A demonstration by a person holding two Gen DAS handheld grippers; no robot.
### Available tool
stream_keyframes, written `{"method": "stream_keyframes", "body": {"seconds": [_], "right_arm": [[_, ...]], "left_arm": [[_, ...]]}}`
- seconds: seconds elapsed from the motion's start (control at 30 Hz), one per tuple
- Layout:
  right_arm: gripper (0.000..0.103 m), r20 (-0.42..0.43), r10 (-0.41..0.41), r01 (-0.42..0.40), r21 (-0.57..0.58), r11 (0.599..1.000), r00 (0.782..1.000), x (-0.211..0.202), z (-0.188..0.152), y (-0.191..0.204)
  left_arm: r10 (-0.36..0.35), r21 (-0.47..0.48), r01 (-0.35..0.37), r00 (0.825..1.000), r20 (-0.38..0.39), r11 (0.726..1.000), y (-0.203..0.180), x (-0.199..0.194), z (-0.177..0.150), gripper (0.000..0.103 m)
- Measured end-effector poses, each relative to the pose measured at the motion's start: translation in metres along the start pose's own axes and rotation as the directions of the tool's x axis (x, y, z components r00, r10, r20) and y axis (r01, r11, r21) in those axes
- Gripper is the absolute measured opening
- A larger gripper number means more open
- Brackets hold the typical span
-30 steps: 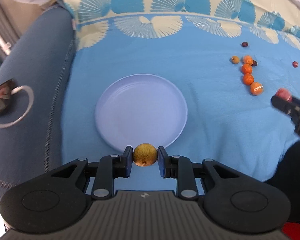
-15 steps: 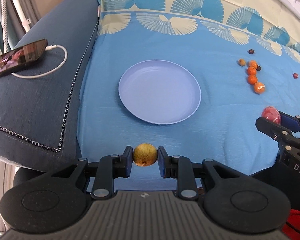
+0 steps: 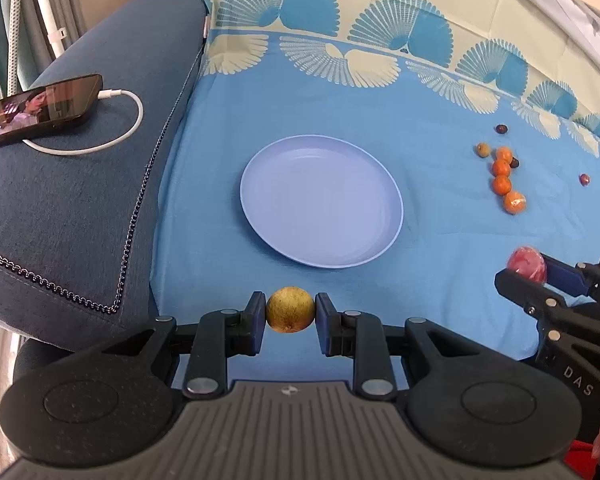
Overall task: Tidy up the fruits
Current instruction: 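Carry both fruits to the plate and open both tools to release them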
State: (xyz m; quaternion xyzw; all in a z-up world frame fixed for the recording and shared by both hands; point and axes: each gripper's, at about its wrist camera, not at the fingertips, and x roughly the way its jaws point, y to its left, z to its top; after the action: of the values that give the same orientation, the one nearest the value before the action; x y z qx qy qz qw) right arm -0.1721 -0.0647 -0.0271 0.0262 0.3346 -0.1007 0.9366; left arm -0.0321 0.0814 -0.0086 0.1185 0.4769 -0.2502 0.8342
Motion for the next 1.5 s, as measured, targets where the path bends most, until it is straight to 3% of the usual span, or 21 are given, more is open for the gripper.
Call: {"method": "stream_keyframes", "body": {"seconds": [0.77, 1.5], "right_arm": [[0.033, -0.068, 0.025, -0.025, 0.008, 1.000, 0.997, 0.053, 0.014, -0.006], [0.033, -0.193, 0.078, -0.073, 0.032, 0.997, 0.978, 0.160, 0.021, -0.026]], "left_arm": [[0.014, 0.005, -0.014, 1.000, 0.012, 1.000, 0.000, 0.040, 0.057, 0.029], [0.039, 0.081, -0.034, 0.997, -0.071, 0.996, -0.019, 0.149, 0.103, 0.029]]}}
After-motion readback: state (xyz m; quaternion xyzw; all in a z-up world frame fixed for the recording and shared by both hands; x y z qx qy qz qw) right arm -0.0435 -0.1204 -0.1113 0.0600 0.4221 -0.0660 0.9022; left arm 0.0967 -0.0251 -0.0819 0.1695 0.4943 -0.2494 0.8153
